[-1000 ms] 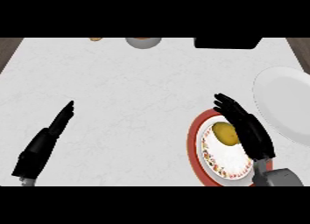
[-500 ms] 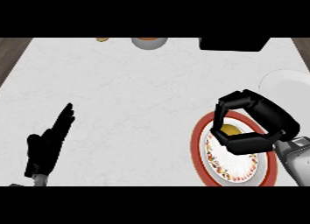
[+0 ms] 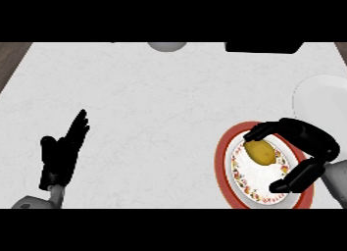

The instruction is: Pick the lemon from the plate and place it in the plate

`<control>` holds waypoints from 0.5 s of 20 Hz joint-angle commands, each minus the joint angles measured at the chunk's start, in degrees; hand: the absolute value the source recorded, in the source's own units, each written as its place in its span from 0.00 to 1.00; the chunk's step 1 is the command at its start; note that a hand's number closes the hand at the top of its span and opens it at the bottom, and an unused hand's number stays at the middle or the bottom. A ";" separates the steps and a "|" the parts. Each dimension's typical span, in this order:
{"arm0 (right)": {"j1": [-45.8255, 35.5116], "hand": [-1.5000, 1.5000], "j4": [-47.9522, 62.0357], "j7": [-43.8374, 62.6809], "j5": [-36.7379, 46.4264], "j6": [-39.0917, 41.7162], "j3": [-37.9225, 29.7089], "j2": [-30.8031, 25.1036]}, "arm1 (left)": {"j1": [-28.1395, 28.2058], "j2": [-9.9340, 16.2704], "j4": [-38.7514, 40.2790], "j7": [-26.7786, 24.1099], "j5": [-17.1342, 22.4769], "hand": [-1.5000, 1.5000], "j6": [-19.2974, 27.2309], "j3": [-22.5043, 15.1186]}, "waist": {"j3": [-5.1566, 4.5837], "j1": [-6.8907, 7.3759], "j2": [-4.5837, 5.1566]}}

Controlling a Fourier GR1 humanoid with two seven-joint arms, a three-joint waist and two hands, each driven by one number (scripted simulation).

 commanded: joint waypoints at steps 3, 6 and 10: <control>-7.30 0.00 3.20 -15.24 15.52 0.86 4.05 -5.80 | -2.54 -0.29 0.08 3.49 0.11 0.50 -0.07 -0.13 | -0.05 0.54 -0.30; -9.53 0.00 3.63 -20.20 22.21 -5.41 5.78 -9.70 | -2.70 -1.71 1.50 2.30 -2.11 0.50 1.82 -1.06 | -0.21 -0.17 -0.53; -13.27 0.00 8.60 -24.42 29.42 -10.65 10.26 -11.26 | -1.93 -1.50 -0.69 3.91 -1.86 0.50 1.91 -0.63 | -0.32 0.01 -0.75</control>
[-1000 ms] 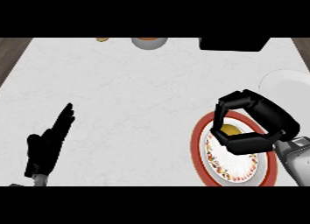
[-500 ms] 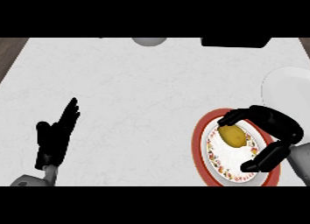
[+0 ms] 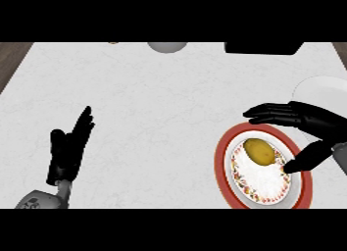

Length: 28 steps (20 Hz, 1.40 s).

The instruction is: Pick the lemon from the plate and place it in the plate

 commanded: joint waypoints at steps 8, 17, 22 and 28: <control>-12.01 0.00 8.92 -6.89 18.64 2.40 14.42 -1.69 | -0.53 -1.19 3.60 -1.26 -0.83 0.50 -0.43 1.72 | -0.28 -0.76 -0.30; -14.48 0.00 22.42 -12.17 26.36 -3.71 16.34 4.43 | 0.51 -1.52 -0.84 2.38 -2.33 0.50 -0.76 2.90 | -0.22 -1.55 -0.59; -13.48 0.00 24.11 -13.12 28.55 -4.96 17.23 5.58 | 2.04 -1.66 -1.25 1.83 -2.13 0.50 -2.12 4.26 | -0.22 -1.67 -0.68; -13.48 0.00 27.39 -15.37 31.09 -7.46 16.93 6.91 | 2.44 -1.62 0.16 0.50 -2.90 0.50 -3.90 5.96 | -0.24 -1.91 -0.65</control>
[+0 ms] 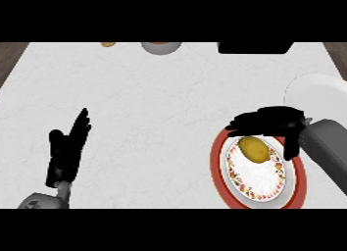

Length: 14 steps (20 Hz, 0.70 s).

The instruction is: Pick the lemon from the plate and place it in the plate

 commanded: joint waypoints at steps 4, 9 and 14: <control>-0.70 0.00 3.59 -4.11 3.52 3.14 -0.25 4.27 | -0.44 -1.60 0.52 0.34 -0.69 0.50 -1.37 1.27 | -0.01 -0.14 -0.02; -0.39 0.00 9.93 -7.55 5.88 -1.51 -1.31 5.85 | -1.17 -2.71 1.63 -0.84 -2.65 0.50 -1.36 1.75 | 0.01 -0.09 0.06; -0.92 1.00 5.15 -4.86 7.65 -0.31 -1.55 7.56 | 2.47 -2.76 -1.61 -0.05 -3.47 0.50 -1.79 1.65 | -0.01 -0.32 -0.14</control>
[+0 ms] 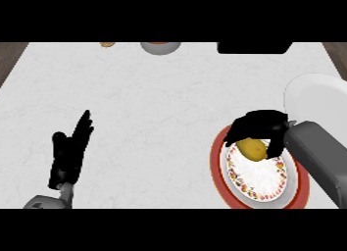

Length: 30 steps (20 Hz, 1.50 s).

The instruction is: Pick the lemon from the plate and place it in the plate

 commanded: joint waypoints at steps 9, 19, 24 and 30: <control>0.36 1.00 2.27 -8.32 2.63 -6.09 -5.00 3.03 | -1.24 -1.30 -1.26 2.47 -2.20 0.50 -0.69 1.80 | 0.02 -0.15 -0.03; 6.82 1.00 5.17 27.47 -9.55 -17.36 -25.41 1.03 | 0.49 0.40 0.62 0.73 -0.55 0.50 -1.42 4.55 | -0.09 -3.35 -0.75; 12.91 1.00 -10.83 31.42 -13.11 -18.14 -29.04 -3.25 | 3.27 -1.27 -0.92 -0.46 -1.61 0.50 -0.77 3.12 | -0.14 -2.88 -0.92; 17.40 1.00 -25.31 39.83 -17.55 -25.48 -36.46 -2.82 | 2.93 -1.19 -1.46 0.53 -2.34 0.50 -0.34 3.15 | -0.13 -3.30 -0.94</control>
